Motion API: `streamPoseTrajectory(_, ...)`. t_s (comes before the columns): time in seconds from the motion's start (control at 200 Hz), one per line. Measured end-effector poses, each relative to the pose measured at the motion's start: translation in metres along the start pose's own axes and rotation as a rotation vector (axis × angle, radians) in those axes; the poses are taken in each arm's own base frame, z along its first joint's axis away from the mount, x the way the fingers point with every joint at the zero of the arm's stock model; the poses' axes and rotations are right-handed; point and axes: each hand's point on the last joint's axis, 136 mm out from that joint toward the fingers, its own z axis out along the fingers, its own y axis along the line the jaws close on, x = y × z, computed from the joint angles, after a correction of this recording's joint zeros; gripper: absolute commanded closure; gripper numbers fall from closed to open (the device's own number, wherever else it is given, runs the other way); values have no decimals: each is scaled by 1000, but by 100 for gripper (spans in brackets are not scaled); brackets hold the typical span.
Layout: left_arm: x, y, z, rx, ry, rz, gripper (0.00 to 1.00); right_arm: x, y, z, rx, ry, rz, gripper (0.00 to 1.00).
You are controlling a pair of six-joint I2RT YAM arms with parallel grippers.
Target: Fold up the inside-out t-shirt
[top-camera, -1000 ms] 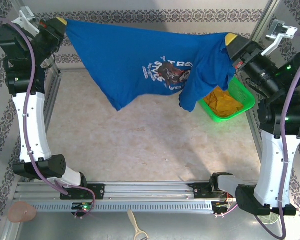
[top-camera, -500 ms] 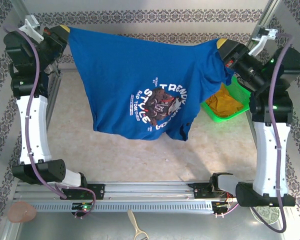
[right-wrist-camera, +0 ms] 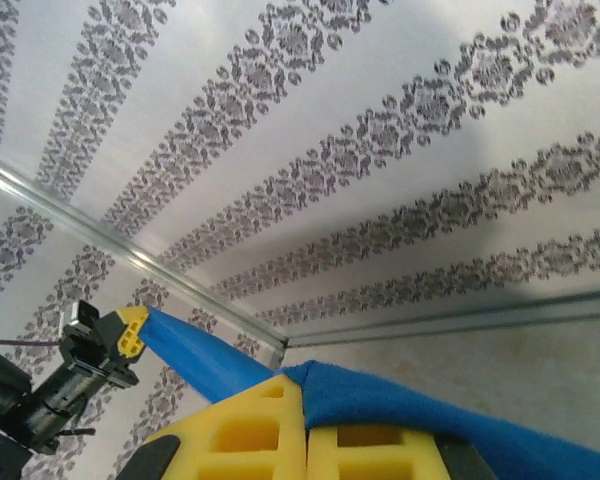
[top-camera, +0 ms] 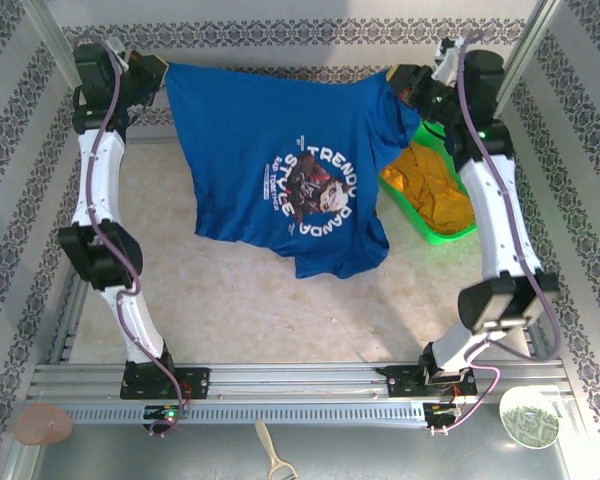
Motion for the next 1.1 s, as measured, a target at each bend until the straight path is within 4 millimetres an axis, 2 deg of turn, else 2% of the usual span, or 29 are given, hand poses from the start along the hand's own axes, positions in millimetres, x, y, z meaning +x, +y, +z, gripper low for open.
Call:
streamPoseTrajectory(0.07, -14, -6, 16, 29, -19, 11, 100, -19, 10, 14, -21, -19, -18, 100)
streamPoseTrajectory(0.13, -24, -24, 16, 76, -50, 24, 100, -39, 32, 14, -57, -54, -50, 100)
streamPoseTrajectory(0.185, -29, -43, 7, 111, -71, 33, 100, -56, 62, 4, -106, -99, -91, 100)
streamPoseTrajectory(0.275, -33, -79, -17, 158, -97, 66, 100, -72, 111, -29, -177, -162, -162, 100)
streamPoseTrajectory(0.35, -30, -103, -41, 172, -99, 104, 100, -66, 141, -57, -210, -182, -216, 100)
streamPoseTrajectory(0.415, -18, -115, -61, 163, -83, 130, 100, -46, 151, -77, -210, -168, -235, 100)
streamPoseTrajectory(0.455, -8, -114, -72, 150, -68, 137, 100, -28, 147, -84, -198, -150, -233, 100)
streamPoseTrajectory(0.53, 21, -99, -91, 127, -37, 139, 100, 19, 123, -93, -165, -98, -221, 100)
streamPoseTrajectory(0.59, 51, -69, -103, 91, -3, 121, 100, 65, 86, -92, -113, -39, -191, 100)
streamPoseTrajectory(0.635, 77, -36, -108, 53, 27, 100, 100, 105, 51, -90, -66, 12, -165, 100)
streamPoseTrajectory(0.699, 121, 25, -115, -29, 83, 48, 100, 170, -8, -86, 29, 104, -110, 100)
streamPoseTrajectory(0.739, 154, 71, -120, -98, 124, 1, 100, 221, -50, -89, 110, 187, -66, 100)
streamPoseTrajectory(0.789, 198, 125, -133, -188, 182, -65, 100, 281, -91, -99, 192, 284, -22, 100)
streamPoseTrajectory(0.849, 247, 179, -156, -296, 241, -137, 100, 347, -125, -123, 265, 391, 0, 100)
streamPoseTrajectory(0.884, 271, 202, -172, -345, 268, -167, 100, 374, -137, -137, 288, 428, 4, 100)
streamPoseTrajectory(0.949, 301, 224, -196, -394, 293, -186, 100, 410, -151, -158, 299, 466, 8, 100)
streamPoseTrajectory(1.029, 311, 226, -214, -393, 278, -155, 100, 432, -164, -173, 315, 464, 29, 100)
streamPoseTrajectory(1.084, 308, 219, -219, -376, 258, -116, 100, 441, -169, -179, 324, 458, 40, 84)
streamPoseTrajectory(1.104, 306, 216, -221, -368, 247, -99, 100, 442, -170, -180, 327, 454, 45, 73)
